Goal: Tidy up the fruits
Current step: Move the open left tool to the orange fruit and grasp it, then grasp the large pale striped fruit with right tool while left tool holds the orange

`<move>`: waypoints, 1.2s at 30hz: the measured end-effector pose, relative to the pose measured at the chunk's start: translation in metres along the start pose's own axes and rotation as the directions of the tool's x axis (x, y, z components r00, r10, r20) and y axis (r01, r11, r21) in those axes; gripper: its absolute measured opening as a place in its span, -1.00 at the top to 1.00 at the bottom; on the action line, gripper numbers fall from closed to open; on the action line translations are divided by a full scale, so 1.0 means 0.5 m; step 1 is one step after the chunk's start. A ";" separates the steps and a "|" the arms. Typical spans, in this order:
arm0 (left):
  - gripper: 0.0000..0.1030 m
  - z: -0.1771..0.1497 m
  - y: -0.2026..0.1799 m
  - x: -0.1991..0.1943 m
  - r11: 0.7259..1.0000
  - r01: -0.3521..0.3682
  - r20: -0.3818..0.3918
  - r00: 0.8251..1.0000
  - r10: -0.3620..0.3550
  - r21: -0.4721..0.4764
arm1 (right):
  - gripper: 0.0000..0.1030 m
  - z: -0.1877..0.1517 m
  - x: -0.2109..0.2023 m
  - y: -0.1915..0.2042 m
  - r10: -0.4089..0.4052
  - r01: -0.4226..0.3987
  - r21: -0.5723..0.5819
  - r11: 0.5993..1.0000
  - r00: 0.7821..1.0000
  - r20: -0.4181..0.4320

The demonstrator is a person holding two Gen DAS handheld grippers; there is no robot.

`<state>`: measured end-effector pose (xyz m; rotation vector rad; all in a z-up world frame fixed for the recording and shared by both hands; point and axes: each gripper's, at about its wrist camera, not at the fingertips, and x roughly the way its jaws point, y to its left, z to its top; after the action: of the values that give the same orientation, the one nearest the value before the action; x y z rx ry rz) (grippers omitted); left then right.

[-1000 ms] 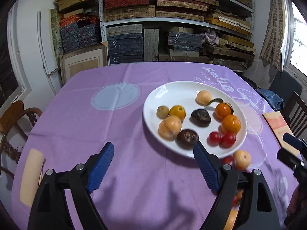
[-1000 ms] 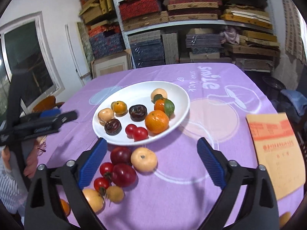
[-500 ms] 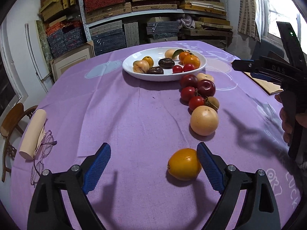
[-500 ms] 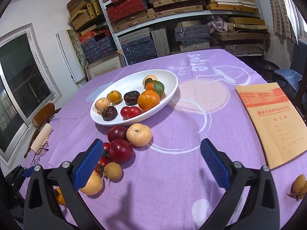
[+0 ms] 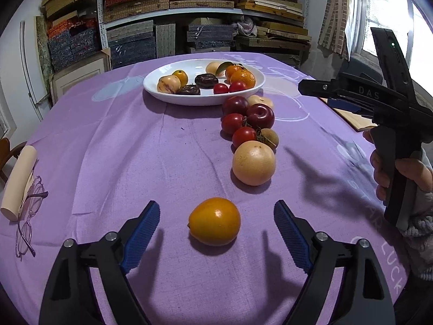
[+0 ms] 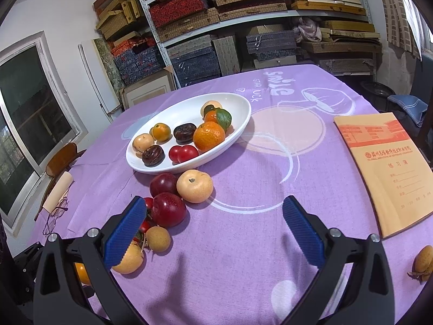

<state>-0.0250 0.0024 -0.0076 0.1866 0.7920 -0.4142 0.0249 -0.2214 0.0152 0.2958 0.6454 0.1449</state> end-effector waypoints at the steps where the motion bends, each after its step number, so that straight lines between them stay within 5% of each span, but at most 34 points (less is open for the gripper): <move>1: -0.45 -0.001 -0.004 0.002 1.000 0.000 -0.004 1.000 0.000 0.011 | -0.92 0.000 0.000 0.000 0.000 0.000 0.000 1.000 1.000 0.001; 7: -0.14 -0.002 -0.012 0.021 1.000 0.010 -0.034 0.999 -0.009 0.021 | -0.92 -0.001 0.001 0.002 0.000 0.000 -0.005 1.000 1.000 -0.006; 20: -0.13 0.014 0.015 0.056 0.997 0.037 -0.069 0.997 -0.042 -0.063 | -0.92 -0.004 0.003 0.008 0.004 -0.004 -0.015 1.000 1.000 -0.017; 36: 0.21 0.000 0.033 0.041 0.996 0.031 -0.070 0.997 -0.037 -0.084 | -0.92 -0.015 0.003 0.034 0.037 -0.039 -0.052 0.998 0.999 -0.039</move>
<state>-0.0051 0.0113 -0.0225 0.1108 0.8821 -0.4080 0.0207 -0.2030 0.0139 0.2549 0.6730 0.2043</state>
